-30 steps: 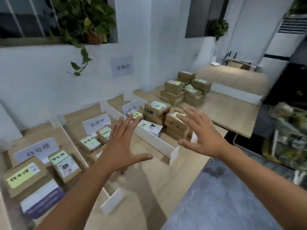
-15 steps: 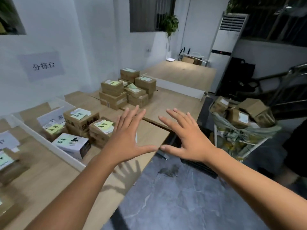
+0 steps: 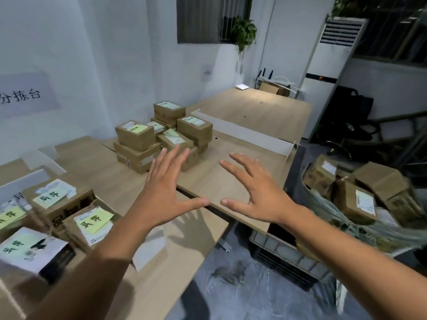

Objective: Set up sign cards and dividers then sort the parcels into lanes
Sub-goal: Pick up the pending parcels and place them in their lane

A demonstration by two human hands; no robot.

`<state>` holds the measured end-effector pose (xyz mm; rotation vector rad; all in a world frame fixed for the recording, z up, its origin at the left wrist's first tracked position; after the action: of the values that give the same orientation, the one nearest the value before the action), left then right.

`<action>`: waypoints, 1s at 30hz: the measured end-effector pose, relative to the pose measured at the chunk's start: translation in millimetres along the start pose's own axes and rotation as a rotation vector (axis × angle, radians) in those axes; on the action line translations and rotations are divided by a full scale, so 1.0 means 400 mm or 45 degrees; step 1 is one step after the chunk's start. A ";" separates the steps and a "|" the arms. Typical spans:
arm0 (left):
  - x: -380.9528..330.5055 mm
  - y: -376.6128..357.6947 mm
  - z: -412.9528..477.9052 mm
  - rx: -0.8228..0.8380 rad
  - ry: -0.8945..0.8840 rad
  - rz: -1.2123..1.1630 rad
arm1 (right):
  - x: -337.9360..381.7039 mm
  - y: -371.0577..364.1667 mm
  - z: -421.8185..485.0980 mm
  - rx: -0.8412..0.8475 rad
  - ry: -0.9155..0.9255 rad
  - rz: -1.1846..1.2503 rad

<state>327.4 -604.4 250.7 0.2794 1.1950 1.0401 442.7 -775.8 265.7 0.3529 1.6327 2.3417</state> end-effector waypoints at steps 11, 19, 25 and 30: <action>0.226 -0.154 0.480 -0.054 0.140 -0.045 | -0.425 -0.143 0.412 -0.025 0.041 0.062; 0.383 -0.317 0.747 -0.095 0.364 0.014 | -0.723 -0.342 0.654 0.070 0.130 0.197; 0.482 -0.447 0.917 -0.243 0.644 -0.051 | -0.954 -0.485 0.838 0.213 0.265 0.260; 0.582 -0.503 1.018 -0.313 0.823 -0.081 | -1.075 -0.594 1.009 0.280 0.293 0.409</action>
<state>778.9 -398.2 131.1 -0.3134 1.6132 1.2518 1002.3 -494.0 158.0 0.4305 2.0890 2.5127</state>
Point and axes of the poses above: each hand's wrist, its own z-axis towards the middle knuckle, its own y-axis out of the back of the hand, x = y × z, the point moved 9 cm from there along z, towards the middle knuckle, and after that the axes turned 9 degrees about -z, right-handed, at the moved point
